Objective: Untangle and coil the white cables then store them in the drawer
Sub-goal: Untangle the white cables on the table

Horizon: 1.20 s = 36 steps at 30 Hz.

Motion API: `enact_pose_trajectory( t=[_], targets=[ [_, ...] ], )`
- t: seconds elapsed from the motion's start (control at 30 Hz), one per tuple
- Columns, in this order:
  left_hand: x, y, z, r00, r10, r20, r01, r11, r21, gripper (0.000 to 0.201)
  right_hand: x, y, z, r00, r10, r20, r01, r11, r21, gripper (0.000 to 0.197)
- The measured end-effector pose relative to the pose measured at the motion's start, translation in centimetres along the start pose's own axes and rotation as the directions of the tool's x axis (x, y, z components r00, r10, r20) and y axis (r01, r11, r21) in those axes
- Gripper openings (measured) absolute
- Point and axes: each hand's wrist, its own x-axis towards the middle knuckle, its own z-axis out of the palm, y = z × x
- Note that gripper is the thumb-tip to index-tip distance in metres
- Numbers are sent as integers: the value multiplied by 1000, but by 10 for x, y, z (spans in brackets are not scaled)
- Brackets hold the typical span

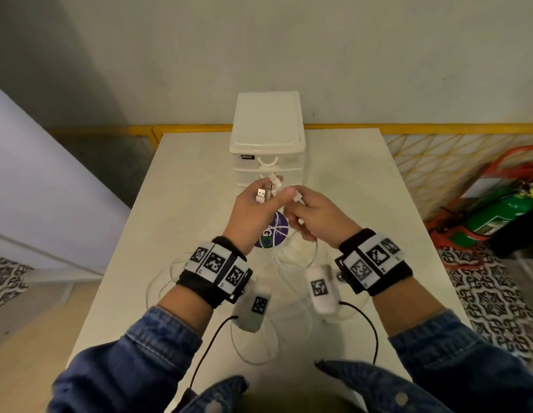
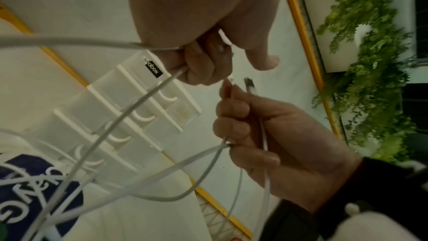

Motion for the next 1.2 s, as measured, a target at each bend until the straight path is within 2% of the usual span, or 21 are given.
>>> enact_pose_trajectory(
  t=[0.1, 0.2, 0.27, 0.37, 0.5, 0.73, 0.83, 0.93, 1.03, 1.1, 1.2],
  targets=[
    [-3, 2, -3, 998, 59, -23, -58, 998, 16, 22, -6, -3, 6, 999, -20, 40, 22, 999, -39, 20],
    [-9, 7, -8, 995, 55, -86, -54, 998, 23, 22, -13, -4, 9, 995, 1, 96, 5, 998, -65, 30],
    [-9, 6, -11, 992, 55, -113, -52, 998, 26, 23, -16, -4, 11, 998, 30, 61, -29, 999, -25, 35],
    [-9, 5, -13, 994, 52, -91, -53, 999, -10, 23, -17, -9, 13, 999, 47, 4, -47, 999, 11, 38],
    [-14, 6, -9, 1000, -16, -2, 16, 1000, 21, 27, -13, -15, 22, 997, 66, 43, -62, 994, -91, 29],
    [-22, 10, -22, 973, -32, 228, 29, 999, 16, 43, -16, -16, 22, 965, 96, 244, -76, 993, -91, 43],
    [-20, 14, -25, 950, -69, 305, 60, 998, 37, 37, -12, -10, 22, 951, 95, 294, -57, 989, -137, 52],
    [-22, 14, -23, 967, -42, 250, 39, 999, 19, 30, -7, -4, 22, 965, 64, 253, -23, 987, -162, 47],
    [-25, 16, -18, 985, -23, 171, 32, 998, -49, 26, -5, -4, 22, 990, 36, 136, -11, 983, -181, 28],
    [-23, 15, -18, 991, -14, 134, 23, 997, -71, 26, -7, -2, 23, 986, 12, 165, 19, 982, -186, 14],
    [-23, 19, -18, 994, 3, 110, 7, 996, -92, 28, -8, 2, 27, 972, -16, 233, 61, 980, -187, 23]
  ],
)
